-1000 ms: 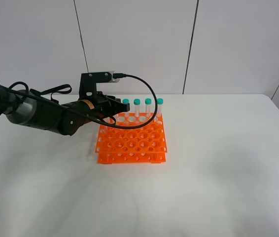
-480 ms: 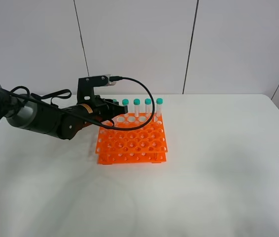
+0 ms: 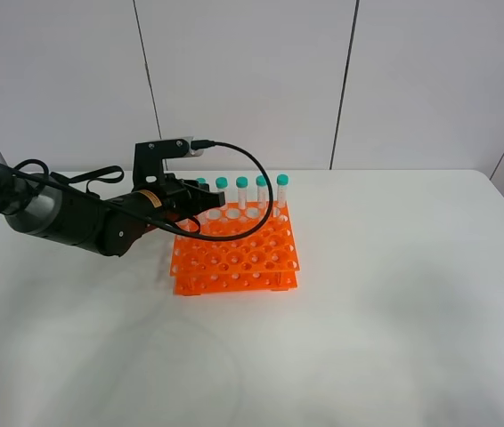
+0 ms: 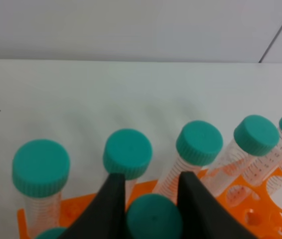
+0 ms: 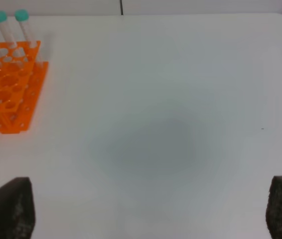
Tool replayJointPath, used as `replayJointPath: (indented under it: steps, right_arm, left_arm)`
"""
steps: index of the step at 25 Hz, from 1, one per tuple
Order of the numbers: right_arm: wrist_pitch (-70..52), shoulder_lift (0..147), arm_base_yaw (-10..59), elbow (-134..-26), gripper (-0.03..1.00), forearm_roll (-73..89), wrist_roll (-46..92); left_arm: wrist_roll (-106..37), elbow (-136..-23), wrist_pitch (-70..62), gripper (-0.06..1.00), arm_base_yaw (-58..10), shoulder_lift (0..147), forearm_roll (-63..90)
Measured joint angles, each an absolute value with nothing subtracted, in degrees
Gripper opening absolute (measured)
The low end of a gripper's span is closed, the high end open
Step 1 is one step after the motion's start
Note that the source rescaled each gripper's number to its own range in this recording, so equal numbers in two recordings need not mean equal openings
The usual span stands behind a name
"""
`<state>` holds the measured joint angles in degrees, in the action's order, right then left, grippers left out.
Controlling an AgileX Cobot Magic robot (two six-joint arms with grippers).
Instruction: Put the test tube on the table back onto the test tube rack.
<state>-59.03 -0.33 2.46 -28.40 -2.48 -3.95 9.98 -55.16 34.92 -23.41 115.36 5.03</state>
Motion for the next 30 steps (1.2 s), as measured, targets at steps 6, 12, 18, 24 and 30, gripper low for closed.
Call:
replayJointPath:
  steps: [6, 12, 18, 24, 30]
  right_arm:
    - [-59.0, -0.3, 2.5, -28.4, 1.0, -2.5, -3.9]
    - [-59.0, -0.3, 2.5, -28.4, 1.0, -2.5, -3.9]
    - [-59.0, -0.3, 2.5, -28.4, 1.0, -2.5, -3.9]
    - [-59.0, -0.3, 2.5, -28.4, 1.0, -2.5, -3.9]
    - [-59.0, -0.3, 2.5, -28.4, 1.0, -2.5, -3.9]
  left_arm:
    - [9.7, -54.9, 33.9, 0.0, -23.2, 115.4, 1.6]
    - [9.7, -54.9, 33.9, 0.0, -23.1, 115.4, 1.1]
    - [9.7, -54.9, 33.9, 0.01, -23.1, 115.4, 1.1]
    - [10.4, -54.7, 32.0, 0.16, -23.1, 115.4, -0.6]
    - [13.6, -54.7, 32.2, 0.19, -23.1, 115.4, -1.2]
